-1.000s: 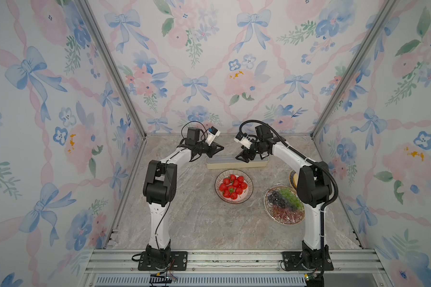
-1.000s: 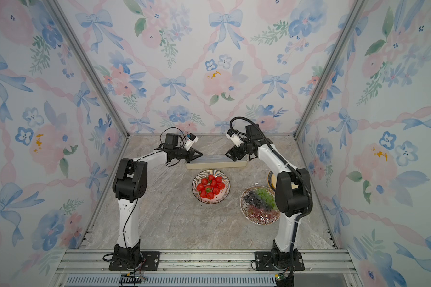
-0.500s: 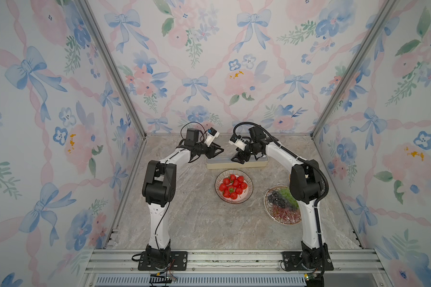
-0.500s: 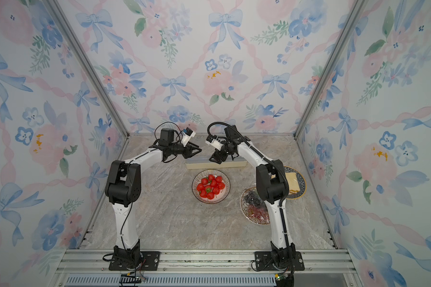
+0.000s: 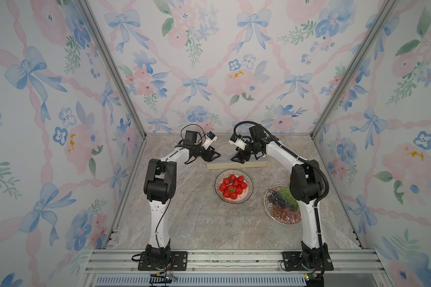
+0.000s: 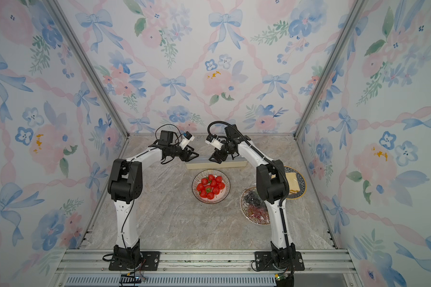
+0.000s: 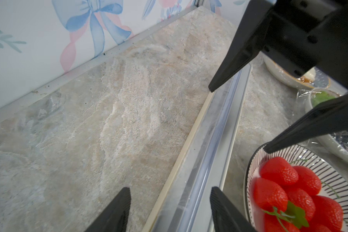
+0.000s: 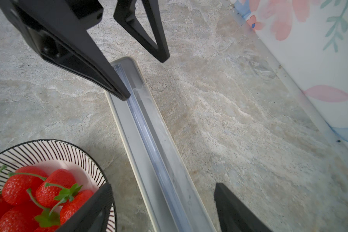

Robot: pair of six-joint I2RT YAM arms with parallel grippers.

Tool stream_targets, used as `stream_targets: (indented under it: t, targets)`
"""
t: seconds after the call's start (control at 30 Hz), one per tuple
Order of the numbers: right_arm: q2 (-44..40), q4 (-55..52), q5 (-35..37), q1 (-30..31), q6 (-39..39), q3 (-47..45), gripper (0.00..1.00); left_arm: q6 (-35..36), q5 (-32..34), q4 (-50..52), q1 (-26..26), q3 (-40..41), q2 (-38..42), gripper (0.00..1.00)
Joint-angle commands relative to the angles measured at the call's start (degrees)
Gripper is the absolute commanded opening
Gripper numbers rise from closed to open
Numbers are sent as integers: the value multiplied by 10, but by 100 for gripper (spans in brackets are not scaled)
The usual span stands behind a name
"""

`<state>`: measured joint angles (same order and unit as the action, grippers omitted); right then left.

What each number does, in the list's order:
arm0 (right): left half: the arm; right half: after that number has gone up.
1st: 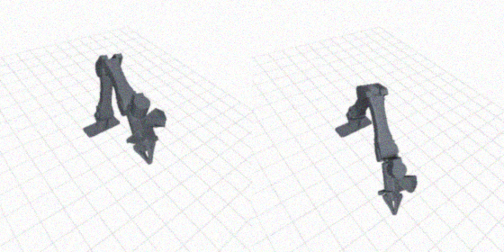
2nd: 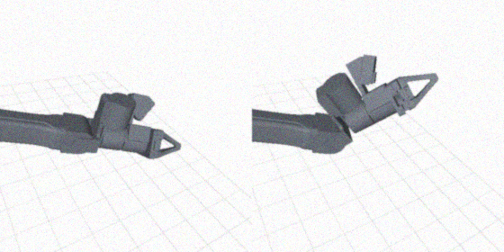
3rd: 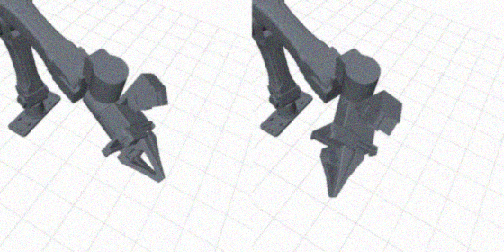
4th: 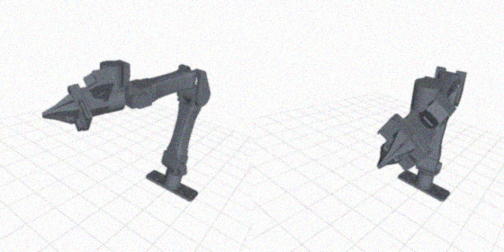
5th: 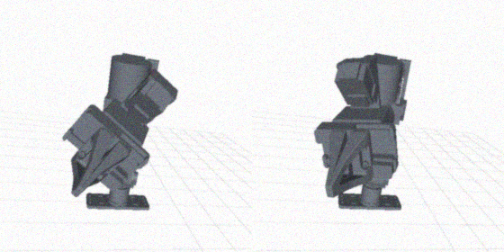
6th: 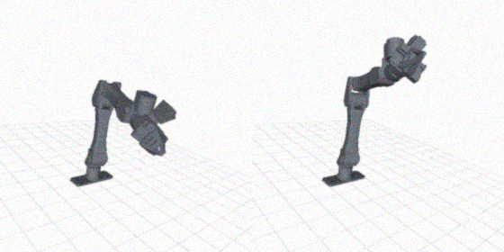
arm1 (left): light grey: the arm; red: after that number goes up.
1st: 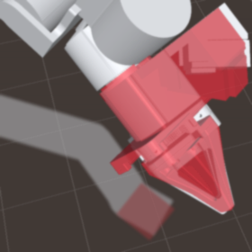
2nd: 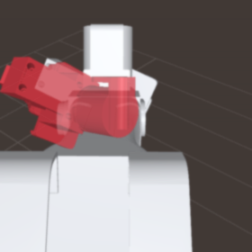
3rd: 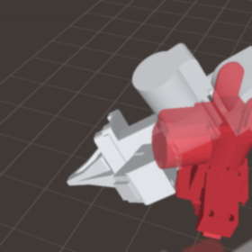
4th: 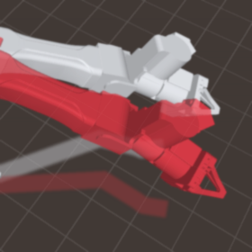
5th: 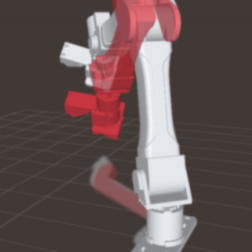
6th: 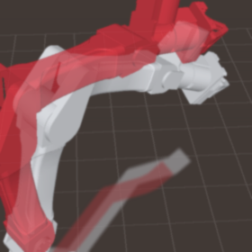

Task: Wrap the plate with plastic wrap
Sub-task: Pull the plastic wrap from the plastic wrap cutting box.

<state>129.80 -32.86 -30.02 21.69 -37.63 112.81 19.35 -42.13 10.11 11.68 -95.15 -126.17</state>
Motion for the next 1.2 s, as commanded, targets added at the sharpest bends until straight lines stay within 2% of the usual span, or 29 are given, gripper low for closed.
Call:
stream_targets:
  t: [0.0, 0.2, 0.37, 0.63, 0.7, 0.8, 0.97, 1.1, 1.17]
  targets:
    - [9, -22, -7, -5, -11, 16, 81, 36, 18, 59, 10, -35, -25, 62]
    - [-2, -21, -4, -6, -16, 4, 81, 39, 30, 87, 29, -84, -59, 54]
    - [-13, -18, -5, -10, -26, -4, 82, 40, 30, 102, 37, -116, -85, 41]
    - [-14, -28, -8, -12, -44, 4, 82, 55, 8, 130, 39, -125, -89, 24]
    - [-9, -35, -8, -14, -49, 13, 82, 64, -4, 140, 38, -124, -85, 17]
    - [4, -44, -8, -13, -58, 27, 82, 67, -21, 142, 33, -120, -72, 0]
    - [32, -59, 7, -5, -77, 63, 81, 72, -46, 142, 25, -119, -42, 0]
    - [59, -73, 9, 1, -74, 104, 69, 76, -66, 142, 20, -119, -15, 0]
    - [69, -78, 10, 6, -75, 119, 70, 78, -69, 142, 20, -117, -5, 0]
